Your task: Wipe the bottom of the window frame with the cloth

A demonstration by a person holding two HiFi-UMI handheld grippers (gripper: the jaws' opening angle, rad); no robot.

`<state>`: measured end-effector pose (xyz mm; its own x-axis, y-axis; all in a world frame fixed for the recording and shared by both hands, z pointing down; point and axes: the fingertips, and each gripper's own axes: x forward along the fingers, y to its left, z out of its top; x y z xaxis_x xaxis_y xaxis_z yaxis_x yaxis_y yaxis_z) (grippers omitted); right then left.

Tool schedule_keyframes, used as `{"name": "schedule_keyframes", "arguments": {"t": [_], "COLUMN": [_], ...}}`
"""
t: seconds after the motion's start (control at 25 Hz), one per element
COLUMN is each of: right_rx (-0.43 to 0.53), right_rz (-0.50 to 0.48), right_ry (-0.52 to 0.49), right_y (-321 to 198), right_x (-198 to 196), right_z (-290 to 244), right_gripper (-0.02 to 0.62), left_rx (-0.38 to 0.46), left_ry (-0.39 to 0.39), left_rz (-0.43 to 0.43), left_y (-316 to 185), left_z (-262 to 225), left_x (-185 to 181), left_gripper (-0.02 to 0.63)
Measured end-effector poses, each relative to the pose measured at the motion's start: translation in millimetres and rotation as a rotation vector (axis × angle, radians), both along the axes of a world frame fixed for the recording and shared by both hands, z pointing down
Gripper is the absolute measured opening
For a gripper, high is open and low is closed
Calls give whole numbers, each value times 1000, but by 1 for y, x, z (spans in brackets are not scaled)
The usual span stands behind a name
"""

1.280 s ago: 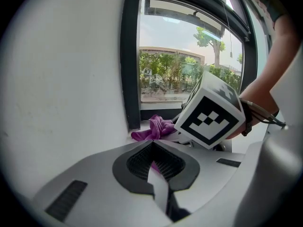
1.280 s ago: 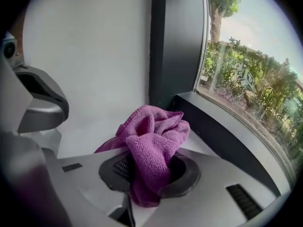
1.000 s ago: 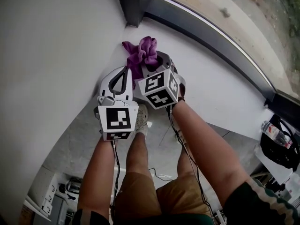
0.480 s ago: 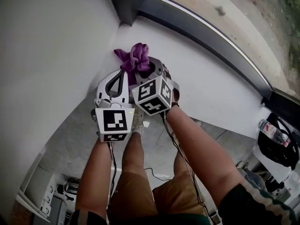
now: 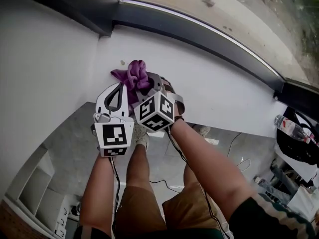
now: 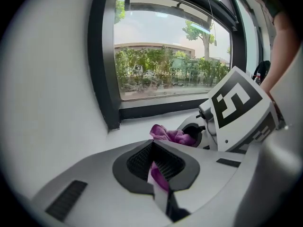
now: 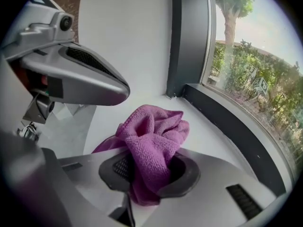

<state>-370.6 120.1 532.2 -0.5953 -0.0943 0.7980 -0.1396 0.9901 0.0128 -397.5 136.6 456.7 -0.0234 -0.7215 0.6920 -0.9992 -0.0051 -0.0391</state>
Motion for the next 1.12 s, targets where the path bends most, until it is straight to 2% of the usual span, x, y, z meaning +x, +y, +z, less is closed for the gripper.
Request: {"name": "schedule_keyframes", "arguments": {"t": [0.64,1.12], "right_rx": [-42,-65], "right_rz": [141,281], "right_ry": [32,33], "right_y": [-42,-70], "right_x": [152,280], "right_z": [2,5], "right_gripper": [107,107], "left_rx": [-11,-33], "left_ry": [27,40], "left_rz": [195,366], "left_y": [-56,-90], "left_z": [0,9], "left_x": [147,283], "left_gripper": [8,8]}}
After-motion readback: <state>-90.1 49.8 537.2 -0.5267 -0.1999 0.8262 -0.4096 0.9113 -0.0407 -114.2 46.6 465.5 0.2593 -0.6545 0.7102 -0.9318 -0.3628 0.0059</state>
